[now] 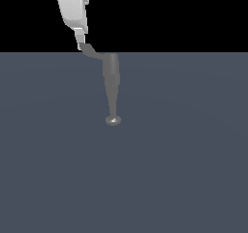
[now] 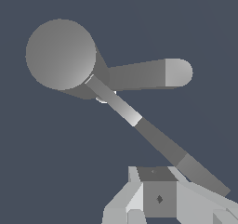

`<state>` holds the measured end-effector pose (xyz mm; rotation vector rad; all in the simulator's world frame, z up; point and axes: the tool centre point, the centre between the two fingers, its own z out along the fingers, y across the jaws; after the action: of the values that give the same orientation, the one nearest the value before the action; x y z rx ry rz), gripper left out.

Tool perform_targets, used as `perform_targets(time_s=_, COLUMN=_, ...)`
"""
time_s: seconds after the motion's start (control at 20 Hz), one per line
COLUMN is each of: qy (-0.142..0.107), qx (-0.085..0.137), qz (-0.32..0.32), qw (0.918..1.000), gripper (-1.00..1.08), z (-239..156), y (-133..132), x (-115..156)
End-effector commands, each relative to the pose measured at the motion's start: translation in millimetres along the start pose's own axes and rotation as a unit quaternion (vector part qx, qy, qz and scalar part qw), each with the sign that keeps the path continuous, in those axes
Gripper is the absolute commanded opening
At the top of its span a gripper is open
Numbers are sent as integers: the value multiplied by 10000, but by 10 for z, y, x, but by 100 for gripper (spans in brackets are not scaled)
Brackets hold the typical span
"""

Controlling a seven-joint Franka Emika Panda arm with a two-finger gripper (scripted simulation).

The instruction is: Turn on the faucet by rotating a designated handle.

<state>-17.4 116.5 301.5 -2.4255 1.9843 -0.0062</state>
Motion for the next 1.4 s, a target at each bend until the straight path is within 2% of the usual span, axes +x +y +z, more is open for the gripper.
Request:
perform_targets(time_s=0.0, qy=9, qx=-27, qz=60, qw=10000, gripper=-100, z=10, y=91, x=145)
perform_targets(time_s=0.5, qy=9, qx=-41, qz=61, qw=10000, gripper=-100, z=12, y=400, x=440)
perform_targets(time_s=0.6, qy=7, qx=-12, qz=7, qw=10000, gripper=-100, z=-2, y=349, x=350)
perform_targets(time_s=1.35, qy=10, qx=-40, qz=58, qw=10000, gripper=-100, z=11, y=373, x=1273)
